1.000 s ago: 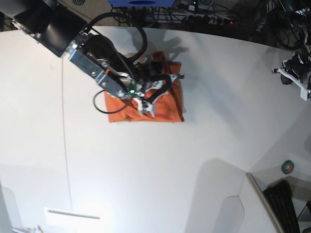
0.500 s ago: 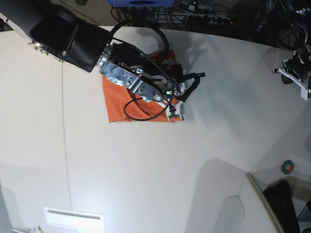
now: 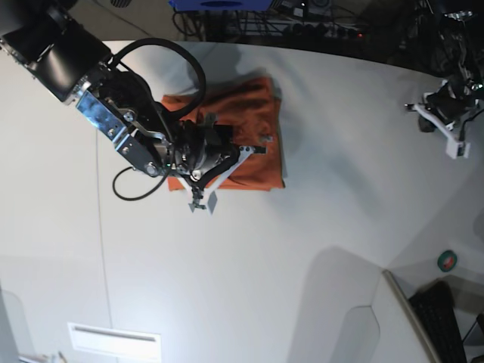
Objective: Layout the t-shirt on the table in an organized manner, then fold the t-shirt properly
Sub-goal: 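Smooth the top of the orange bundle with the right gripper, then grasp the bundle edge with the left gripper and pull it open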
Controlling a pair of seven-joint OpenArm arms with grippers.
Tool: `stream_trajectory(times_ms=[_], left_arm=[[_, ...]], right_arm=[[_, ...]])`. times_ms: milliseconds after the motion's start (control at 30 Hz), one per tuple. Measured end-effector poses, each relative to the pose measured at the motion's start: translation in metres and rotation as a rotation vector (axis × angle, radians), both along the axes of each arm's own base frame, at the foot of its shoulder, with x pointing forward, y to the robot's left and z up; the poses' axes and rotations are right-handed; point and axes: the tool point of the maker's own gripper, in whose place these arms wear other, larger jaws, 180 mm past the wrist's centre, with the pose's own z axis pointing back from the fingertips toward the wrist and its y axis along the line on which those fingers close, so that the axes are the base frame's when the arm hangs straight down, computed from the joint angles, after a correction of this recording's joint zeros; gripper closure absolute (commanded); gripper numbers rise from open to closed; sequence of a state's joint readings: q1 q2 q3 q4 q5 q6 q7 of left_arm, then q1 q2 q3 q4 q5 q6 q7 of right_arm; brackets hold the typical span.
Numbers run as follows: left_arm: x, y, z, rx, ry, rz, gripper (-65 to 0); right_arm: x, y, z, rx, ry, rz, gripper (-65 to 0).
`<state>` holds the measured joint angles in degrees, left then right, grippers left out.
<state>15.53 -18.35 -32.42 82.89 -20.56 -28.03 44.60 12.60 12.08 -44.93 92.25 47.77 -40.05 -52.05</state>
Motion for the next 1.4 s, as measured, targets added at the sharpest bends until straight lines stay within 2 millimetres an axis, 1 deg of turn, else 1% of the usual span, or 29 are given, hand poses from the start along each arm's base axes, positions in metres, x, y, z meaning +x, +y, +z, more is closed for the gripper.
stream_trajectory(times_ms=[33,67,133,167,200,233,300,333,367,400,433,467,533,600,633,667,733,800,900,967,1000,1067,1100,1167,1200,1233,1267,1333,1400], left_arm=[[0.005,-0.022,0.002,-0.022,-0.018,-0.064,0.0],[0.008,-0.043,0.006,-0.041,-0.037,-0.112,0.0],[0.008,-0.077,0.010,-0.063,-0.013,-0.169,0.0],[0.008,-0.090,0.012,-0.071,0.004,-0.188,0.0],[0.010,-0.102,0.016,-0.078,0.005,-0.204,0.0],[0.014,-0.118,0.019,-0.096,0.000,-0.225,-10.5],[0.024,-0.145,0.022,-0.141,-0.018,-0.255,-36.9],[0.027,-0.157,0.022,-0.162,-0.026,-0.270,-46.2],[0.028,-0.167,0.021,-0.181,-0.029,-0.283,-54.1],[0.027,-0.177,0.020,-0.194,-0.024,-0.302,-59.6],[0.027,-0.187,0.018,-0.204,-0.012,-0.326,-63.4],[0.028,-0.197,0.017,-0.225,-0.009,-0.349,-65.0],[0.037,-0.224,0.013,-0.316,-0.018,-0.383,-65.0],[0.043,-0.240,0.002,-0.384,0.009,-0.385,-65.0],[0.044,-0.242,-0.007,-0.407,0.030,-0.376,-65.0],[0.041,-0.241,-0.017,-0.411,0.064,-0.370,-65.0],[0.033,-0.242,-0.034,-0.409,0.125,-0.373,-65.0],[0.038,-0.256,-0.036,-0.443,0.087,-0.387,-65.0],[0.039,-0.283,-0.039,-0.489,0.075,-0.427,-65.0],[0.037,-0.289,-0.042,-0.513,0.079,-0.436,-64.3],[0.038,-0.288,-0.044,-0.519,0.086,-0.434,-61.4],[0.041,-0.288,-0.047,-0.519,0.093,-0.430,-49.4],[0.043,-0.286,-0.048,-0.513,0.097,-0.425,-41.8],[0.045,-0.284,-0.052,-0.499,0.118,-0.428,-23.9],[0.045,-0.281,-0.054,-0.487,0.129,-0.431,-12.8],[0.045,-0.280,-0.055,-0.483,0.137,-0.440,-4.1],[0.044,-0.277,-0.057,-0.457,0.155,-0.467,0.0],[0.050,-0.275,-0.057,-0.404,0.176,-0.548,0.0],[0.056,-0.276,-0.055,-0.322,0.236,-0.662,0.0]], right_arm=[[0.004,-0.003,0.006,0.019,-0.020,-0.021,0.0],[0.011,-0.013,0.011,0.024,-0.041,-0.053,0.0],[0.022,-0.045,0.014,-0.013,-0.085,-0.114,0.0],[0.025,-0.062,0.015,-0.039,-0.103,-0.141,0.0],[0.026,-0.074,0.017,-0.051,-0.114,-0.159,0.0],[0.025,-0.080,0.020,-0.051,-0.119,-0.166,0.0],[0.021,-0.078,0.030,-0.004,-0.120,-0.179,0.0],[0.020,-0.080,0.034,0.013,-0.120,-0.189,0.0],[0.021,-0.086,0.036,0.015,-0.125,-0.212,0.0],[0.022,-0.096,0.036,0.003,-0.133,-0.234,0.0],[0.022,-0.107,0.034,-0.013,-0.132,-0.256,0.0],[0.023,-0.119,0.033,-0.034,-0.134,-0.277,0.0],[0.022,-0.129,0.031,-0.047,-0.135,-0.306,0.0],[0.016,-0.129,0.027,-0.036,-0.116,-0.322,0.0],[0.012,-0.127,0.025,-0.020,-0.097,-0.331,0.0],[0.008,-0.129,0.023,-0.019,-0.088,-0.343,0.0],[0.003,-0.139,0.019,-0.029,-0.073,-0.376,0.0],[0.003,-0.148,0.018,-0.042,-0.076,-0.403,0.0],[0.003,-0.153,0.018,-0.041,-0.078,-0.422,0.0],[-0.001,-0.154,0.016,-0.044,-0.068,-0.422,0.0],[-0.003,-0.153,0.014,-0.044,-0.063,-0.422,0.0],[-0.003,-0.153,0.014,-0.044,-0.060,-0.421,0.0],[-0.003,-0.153,0.015,-0.043,-0.061,-0.421,0.0],[-0.002,-0.154,0.015,-0.046,-0.067,-0.422,0.0],[-0.003,-0.155,0.014,-0.049,-0.064,-0.422,0.0],[-0.002,-0.155,0.015,-0.050,-0.065,-0.421,0.0],[-0.002,-0.155,0.015,-0.050,-0.065,-0.421,0.0],[-0.002,-0.156,0.015,-0.050,-0.065,-0.422,0.0],[0.000,-0.160,0.016,-0.043,-0.064,-0.445,0.0]])
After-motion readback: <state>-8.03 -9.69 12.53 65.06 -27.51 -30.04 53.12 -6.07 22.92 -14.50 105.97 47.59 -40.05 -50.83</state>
